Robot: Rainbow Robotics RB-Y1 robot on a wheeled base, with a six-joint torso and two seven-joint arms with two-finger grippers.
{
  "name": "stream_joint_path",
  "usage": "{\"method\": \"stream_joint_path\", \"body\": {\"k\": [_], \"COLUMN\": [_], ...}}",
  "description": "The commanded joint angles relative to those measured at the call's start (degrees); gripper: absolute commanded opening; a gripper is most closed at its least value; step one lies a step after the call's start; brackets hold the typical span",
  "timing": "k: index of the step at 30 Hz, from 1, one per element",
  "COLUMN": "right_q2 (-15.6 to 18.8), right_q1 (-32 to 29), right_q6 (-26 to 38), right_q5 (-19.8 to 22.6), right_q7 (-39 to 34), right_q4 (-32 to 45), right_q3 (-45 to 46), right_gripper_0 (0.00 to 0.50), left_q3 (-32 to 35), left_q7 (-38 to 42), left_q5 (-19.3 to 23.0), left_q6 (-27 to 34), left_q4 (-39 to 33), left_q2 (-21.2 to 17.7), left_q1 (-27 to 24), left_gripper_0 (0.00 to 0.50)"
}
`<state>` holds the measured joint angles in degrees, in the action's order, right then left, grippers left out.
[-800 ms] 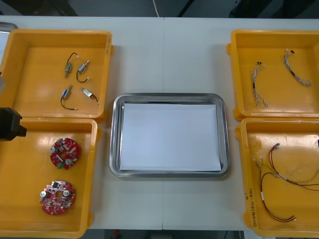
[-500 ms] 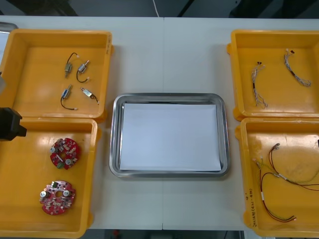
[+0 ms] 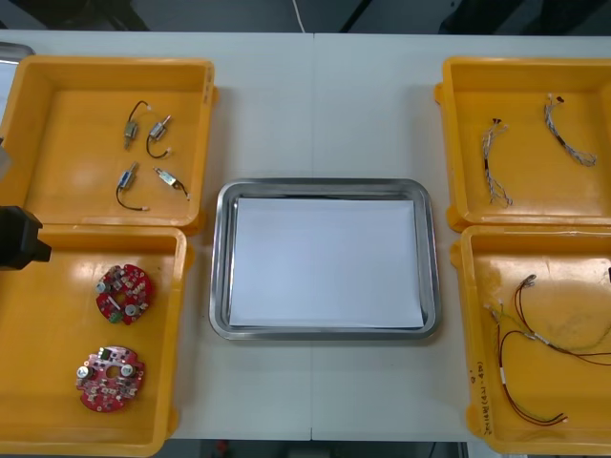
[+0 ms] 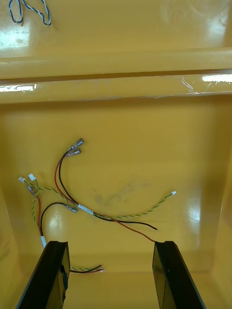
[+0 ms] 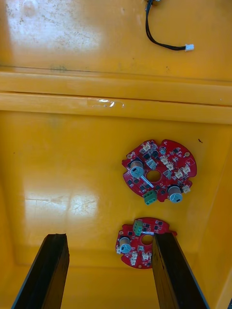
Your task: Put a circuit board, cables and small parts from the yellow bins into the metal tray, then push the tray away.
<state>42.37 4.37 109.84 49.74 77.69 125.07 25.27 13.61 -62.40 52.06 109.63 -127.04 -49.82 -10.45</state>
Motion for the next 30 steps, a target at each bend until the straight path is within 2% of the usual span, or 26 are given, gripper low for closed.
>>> {"method": "stream_joint_path", "body": {"k": [1, 30], "right_q2": [1.8, 1.8], "right_q1": [-0.6, -0.6], "right_q6": [0.2, 0.2], "right_q5": [-0.2, -0.2], "right_q7": [-2.9, -2.9], "right_q4": [0.5, 0.5], "right_q3": [1.4, 1.4], "right_gripper_0": [0.500, 0.500], "left_q3": [1.6, 1.6], "left_q7": [-6.6, -6.6], "left_q5": [0.0, 0.0], "left_q6": [0.4, 0.4], "left_q4": [-1.5, -1.5], "left_q2": [-2.4, -2.4], "left_q1": [0.9, 0.9], "left_gripper_0": [0.500, 0.500]}}
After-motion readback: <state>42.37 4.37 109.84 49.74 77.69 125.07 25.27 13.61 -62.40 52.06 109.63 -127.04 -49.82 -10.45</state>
